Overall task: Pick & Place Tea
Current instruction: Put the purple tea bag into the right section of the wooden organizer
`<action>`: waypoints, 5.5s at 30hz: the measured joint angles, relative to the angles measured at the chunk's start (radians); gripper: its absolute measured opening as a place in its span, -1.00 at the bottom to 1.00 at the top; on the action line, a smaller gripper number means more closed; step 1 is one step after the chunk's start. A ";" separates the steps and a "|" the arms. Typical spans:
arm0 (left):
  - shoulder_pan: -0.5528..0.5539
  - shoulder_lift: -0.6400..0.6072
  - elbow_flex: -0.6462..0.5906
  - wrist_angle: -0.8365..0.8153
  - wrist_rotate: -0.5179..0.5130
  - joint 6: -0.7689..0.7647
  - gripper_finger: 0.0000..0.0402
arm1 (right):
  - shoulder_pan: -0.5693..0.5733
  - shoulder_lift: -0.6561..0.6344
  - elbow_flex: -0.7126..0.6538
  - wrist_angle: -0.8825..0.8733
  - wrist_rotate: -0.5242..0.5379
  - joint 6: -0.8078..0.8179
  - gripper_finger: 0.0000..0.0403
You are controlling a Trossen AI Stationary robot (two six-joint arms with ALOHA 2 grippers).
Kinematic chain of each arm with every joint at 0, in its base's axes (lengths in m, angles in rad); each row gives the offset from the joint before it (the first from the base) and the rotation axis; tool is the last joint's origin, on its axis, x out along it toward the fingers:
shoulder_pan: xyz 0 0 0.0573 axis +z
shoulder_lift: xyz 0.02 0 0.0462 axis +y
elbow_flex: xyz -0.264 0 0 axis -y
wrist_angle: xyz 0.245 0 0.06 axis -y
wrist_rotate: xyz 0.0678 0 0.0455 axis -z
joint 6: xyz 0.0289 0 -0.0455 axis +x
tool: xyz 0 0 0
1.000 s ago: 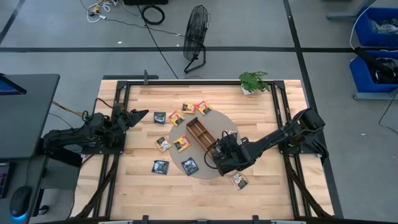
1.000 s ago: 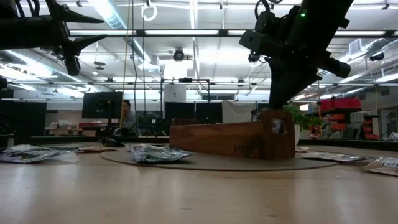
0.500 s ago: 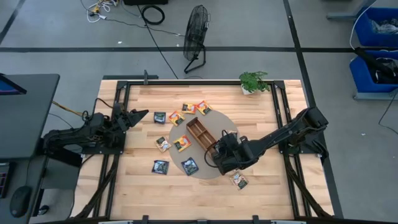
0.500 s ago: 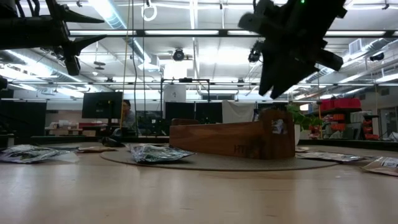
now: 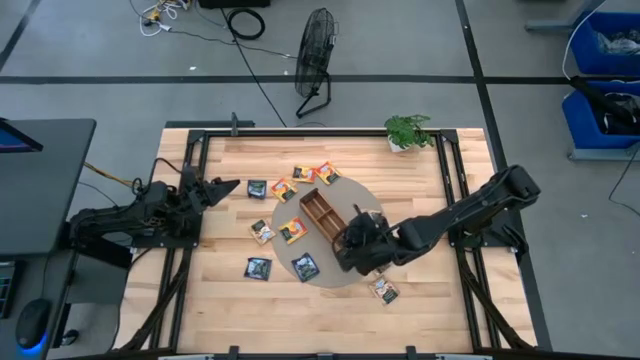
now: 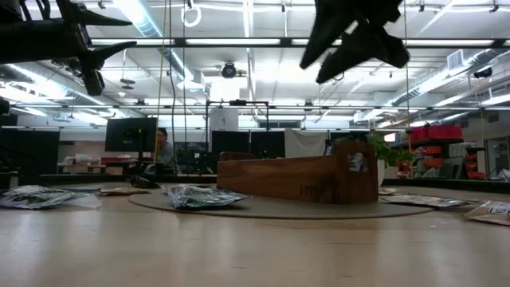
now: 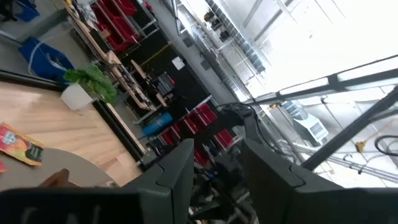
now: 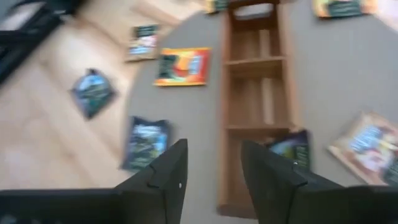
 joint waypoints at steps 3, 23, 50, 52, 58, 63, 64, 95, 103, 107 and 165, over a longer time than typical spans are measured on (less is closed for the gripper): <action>0.000 0.000 0.000 0.000 0.040 0.000 -0.30 | -0.013 -0.010 0.000 0.082 -0.075 -0.100 -0.22; -0.118 0.088 0.033 -0.105 0.309 -0.005 -0.31 | -0.055 -0.011 0.000 0.100 -0.212 -0.195 -0.22; -0.254 0.907 0.297 -0.495 0.456 0.358 -0.28 | -0.055 -0.010 0.000 0.051 -0.217 -0.180 -0.22; -0.254 0.946 0.297 -0.495 0.473 0.385 -0.22 | -0.055 -0.010 0.000 0.052 -0.216 -0.180 -0.22; -0.254 1.037 0.297 -0.494 0.481 0.402 0.01 | -0.055 -0.010 0.000 0.052 -0.215 -0.177 -0.22; -0.254 1.102 0.296 -0.492 0.482 0.420 0.08 | -0.055 -0.010 0.000 0.052 -0.210 -0.170 -0.22; -0.254 1.116 0.297 -0.491 0.482 0.420 0.08 | -0.055 -0.010 0.000 0.051 -0.207 -0.169 -0.22; -0.320 1.250 0.296 -0.366 0.482 0.381 -0.95 | -0.066 -0.010 0.000 0.049 -0.180 -0.170 -0.22; -0.320 1.231 0.295 -0.236 0.488 0.262 -0.98 | -0.069 -0.009 0.001 0.133 -0.180 -0.177 -0.22; -0.309 1.197 0.310 -0.185 0.467 0.229 -0.98 | -0.082 -0.009 0.001 0.188 -0.190 -0.154 -0.22; -0.138 1.165 0.612 -0.194 0.238 0.335 -0.99 | -0.294 -0.033 0.002 0.414 -0.487 0.109 -0.47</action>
